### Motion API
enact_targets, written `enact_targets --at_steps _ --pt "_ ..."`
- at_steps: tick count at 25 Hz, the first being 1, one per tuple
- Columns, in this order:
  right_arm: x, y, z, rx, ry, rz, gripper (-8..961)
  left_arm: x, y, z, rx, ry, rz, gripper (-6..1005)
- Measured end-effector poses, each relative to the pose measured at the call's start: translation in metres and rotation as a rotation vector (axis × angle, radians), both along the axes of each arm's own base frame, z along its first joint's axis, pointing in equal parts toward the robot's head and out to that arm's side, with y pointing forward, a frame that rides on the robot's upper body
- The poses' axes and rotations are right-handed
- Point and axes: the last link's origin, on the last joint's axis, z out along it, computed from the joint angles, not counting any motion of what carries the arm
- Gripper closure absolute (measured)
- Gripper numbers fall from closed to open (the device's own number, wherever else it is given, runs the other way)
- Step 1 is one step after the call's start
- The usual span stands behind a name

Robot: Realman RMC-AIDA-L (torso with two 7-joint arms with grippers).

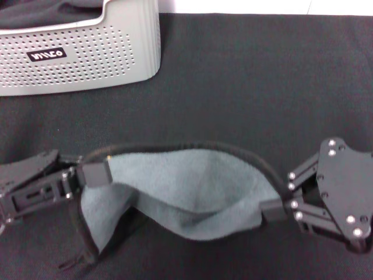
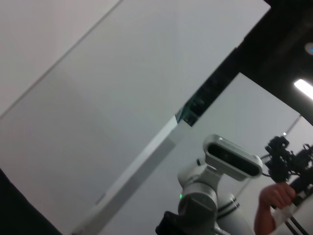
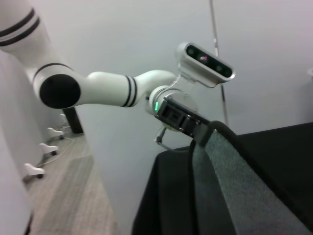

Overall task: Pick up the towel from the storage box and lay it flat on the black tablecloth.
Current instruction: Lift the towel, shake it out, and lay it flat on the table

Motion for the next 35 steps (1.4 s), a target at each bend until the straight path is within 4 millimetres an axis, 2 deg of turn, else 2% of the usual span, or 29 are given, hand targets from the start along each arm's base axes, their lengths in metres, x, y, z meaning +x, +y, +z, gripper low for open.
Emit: enact_targets --at_steps 9,16,25,32,35 --pt "0.0 -0.017 -0.006 -0.066 -0.013 -0.002 953 -0.004 -0.009 -0.001 -0.071 0.035 -0.01 985" --pt "-0.005 -0.03 -0.006 -0.132 0.025 0.02 953 0.004 -0.018 -0.004 -0.127 0.034 -0.082 985" --pt "-0.006 -0.042 -0.002 -0.182 0.052 0.049 952 0.012 -0.034 0.016 -0.087 0.005 -0.142 986" --pt "-0.002 -0.041 0.0 -0.186 0.053 0.04 952 0.014 -0.036 0.018 -0.099 0.006 -0.151 986" --pt "0.017 -0.025 0.0 -0.173 0.061 -0.059 952 0.008 -0.026 0.007 -0.152 0.008 -0.114 985"
